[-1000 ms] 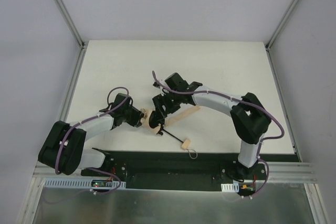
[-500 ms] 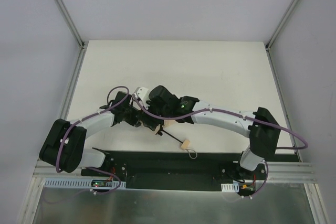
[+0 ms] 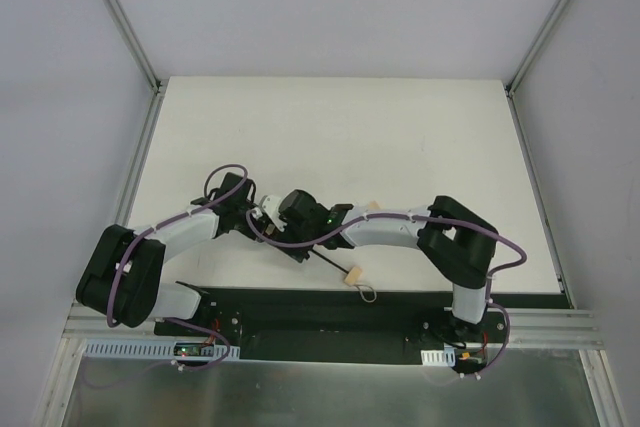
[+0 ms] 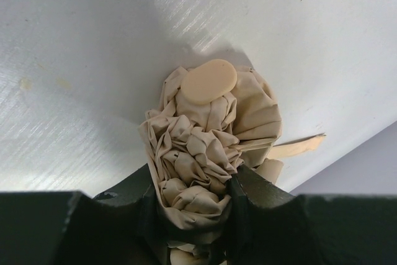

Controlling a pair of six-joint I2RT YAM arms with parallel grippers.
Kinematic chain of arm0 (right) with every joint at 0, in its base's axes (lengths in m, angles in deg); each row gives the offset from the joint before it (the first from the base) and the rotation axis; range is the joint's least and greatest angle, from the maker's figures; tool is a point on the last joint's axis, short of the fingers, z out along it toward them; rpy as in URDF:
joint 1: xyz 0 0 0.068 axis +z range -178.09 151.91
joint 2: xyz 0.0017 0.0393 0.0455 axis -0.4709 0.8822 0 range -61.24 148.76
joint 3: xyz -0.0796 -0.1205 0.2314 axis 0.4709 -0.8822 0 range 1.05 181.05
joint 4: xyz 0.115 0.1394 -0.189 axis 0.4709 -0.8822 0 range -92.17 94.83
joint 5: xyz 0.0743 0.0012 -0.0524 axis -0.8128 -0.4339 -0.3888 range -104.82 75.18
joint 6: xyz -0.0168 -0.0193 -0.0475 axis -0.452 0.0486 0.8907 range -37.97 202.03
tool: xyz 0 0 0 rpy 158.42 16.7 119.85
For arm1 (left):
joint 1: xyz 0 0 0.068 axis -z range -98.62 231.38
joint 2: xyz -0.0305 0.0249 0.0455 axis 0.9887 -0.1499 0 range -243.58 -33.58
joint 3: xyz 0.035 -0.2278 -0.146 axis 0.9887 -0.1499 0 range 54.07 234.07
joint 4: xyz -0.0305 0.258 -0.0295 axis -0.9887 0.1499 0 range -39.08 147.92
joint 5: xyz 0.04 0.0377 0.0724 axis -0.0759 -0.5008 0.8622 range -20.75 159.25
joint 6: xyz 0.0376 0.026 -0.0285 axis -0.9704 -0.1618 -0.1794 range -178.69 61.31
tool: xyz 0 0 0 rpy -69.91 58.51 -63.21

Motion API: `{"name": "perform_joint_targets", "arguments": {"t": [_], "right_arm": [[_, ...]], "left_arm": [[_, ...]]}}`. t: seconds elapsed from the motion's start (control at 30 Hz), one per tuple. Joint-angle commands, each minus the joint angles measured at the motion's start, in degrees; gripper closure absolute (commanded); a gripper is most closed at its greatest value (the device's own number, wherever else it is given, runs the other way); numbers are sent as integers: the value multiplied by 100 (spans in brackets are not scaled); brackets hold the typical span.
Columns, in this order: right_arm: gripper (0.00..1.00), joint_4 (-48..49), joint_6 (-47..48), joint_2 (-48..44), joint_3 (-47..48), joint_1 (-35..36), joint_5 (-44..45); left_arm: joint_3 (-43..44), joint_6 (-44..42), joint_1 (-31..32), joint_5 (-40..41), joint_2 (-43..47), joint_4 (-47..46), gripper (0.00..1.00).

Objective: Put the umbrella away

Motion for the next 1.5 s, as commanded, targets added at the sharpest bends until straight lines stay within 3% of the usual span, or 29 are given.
{"name": "perform_joint_targets", "arguments": {"t": [0.0, 0.1, 0.17, 0.27, 0.33, 0.37, 0.47, 0.53, 0.73, 0.83, 0.9, 0.97, 1.1, 1.17, 1.23, 1.37, 1.47], "right_arm": [[36, -99, -468, 364, -227, -153, 66], [53, -99, -731, 725, -16, -285, -224], [75, -37, -916, 892, -42, -460, -434], [99, 103, -987, 911, -226, -715, -1022], [100, 287, -1005, 893, -332, -969, -1794], [100, 332, -1031, 928, -341, -1110, -2346], [100, 332, -1163, 1095, -184, -1497, -3596], [100, 350, -1329, 1209, -52, -1664, -4299], [100, 1060, -2321, 1666, 221, -1972, -5883], [100, 1246, -2692, 1877, 387, -2069, -6289], [100, 1255, -2902, 2035, 537, -2095, -6447], [100, 1299, -3139, 2167, 669, -2122, -6562], [100, 1299, -3403, 2273, 862, -2140, -6571], [98, 1159, -3387, 2159, 898, -2166, -6413], [84, 695, -3186, 1914, 1012, -2210, -5993], [40, -598, -2422, 1071, 1223, -2175, -4588], [26, -1065, -1728, 281, 1127, -2017, -3472]], "left_arm": [[33, 5, 23, 108, -114, 740, 100], [15, 58, 23, 116, -106, 740, 100], [-2, 84, 15, 151, -62, 740, 100], [7, -99, -21, 222, 35, 732, 100], [15, -310, -73, 292, 149, 723, 73], [7, -407, -100, 318, 210, 705, 49], [-20, -627, -152, 424, 527, 696, 9], [-55, -645, -170, 337, 606, 644, 2], [-29, -592, -135, 117, 177, 451, 1], [33, -627, -48, 99, -139, 354, 5], [51, -601, 58, 125, -307, 310, 14], [-19, -540, 163, 169, -378, 187, 33], [-204, -530, 199, 239, -395, 46, 80], [-222, -618, 199, 257, -404, 72, 94], [-222, -610, 199, 161, -430, 133, 100], [-117, -329, 199, -50, -404, 414, 100], [216, -162, 190, 46, -404, 1046, 100]]}}
